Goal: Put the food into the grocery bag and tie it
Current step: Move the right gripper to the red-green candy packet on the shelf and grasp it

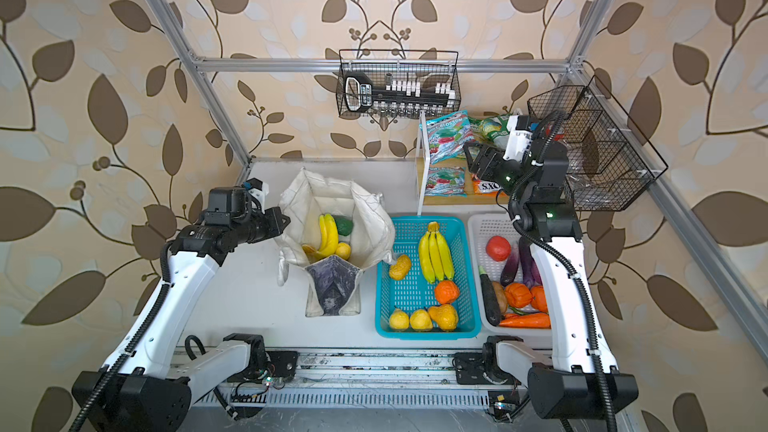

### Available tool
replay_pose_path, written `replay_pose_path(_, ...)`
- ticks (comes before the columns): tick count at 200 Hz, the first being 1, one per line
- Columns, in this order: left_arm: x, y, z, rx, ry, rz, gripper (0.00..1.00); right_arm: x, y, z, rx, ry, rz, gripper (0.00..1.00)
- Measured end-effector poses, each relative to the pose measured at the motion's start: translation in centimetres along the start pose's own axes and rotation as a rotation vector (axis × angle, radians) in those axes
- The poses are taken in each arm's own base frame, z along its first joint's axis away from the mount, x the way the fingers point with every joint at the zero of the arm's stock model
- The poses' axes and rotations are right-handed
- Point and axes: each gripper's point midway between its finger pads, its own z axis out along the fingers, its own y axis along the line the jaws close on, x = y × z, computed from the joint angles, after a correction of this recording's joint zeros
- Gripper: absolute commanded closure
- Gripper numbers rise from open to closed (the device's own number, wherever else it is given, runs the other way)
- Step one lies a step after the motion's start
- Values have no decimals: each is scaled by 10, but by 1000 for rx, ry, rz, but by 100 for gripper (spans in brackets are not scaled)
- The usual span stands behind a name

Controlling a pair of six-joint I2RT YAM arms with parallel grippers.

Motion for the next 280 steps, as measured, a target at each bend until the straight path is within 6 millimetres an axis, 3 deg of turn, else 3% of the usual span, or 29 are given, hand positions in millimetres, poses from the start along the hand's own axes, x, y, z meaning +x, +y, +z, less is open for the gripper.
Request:
replay_pose_path(54,0,0,-1,1,-2,1,100,4,-10,23,13,46,22,39)
replay_pose_path(124,0,-1,-1,5,-1,1,100,9,-5,27,-11,62,28,55)
replay_pose_path(188,0,-2,-1,8,1,1,100,16,-14,41,1,86,46,48)
replay_pose_path(222,0,-2,-1,9,1,1,100,20,-18,51,-2,96,61,55)
replay_pose_path(280,1,-5,-1,26,7,2,100,14,-15,52,-20,75,72,67)
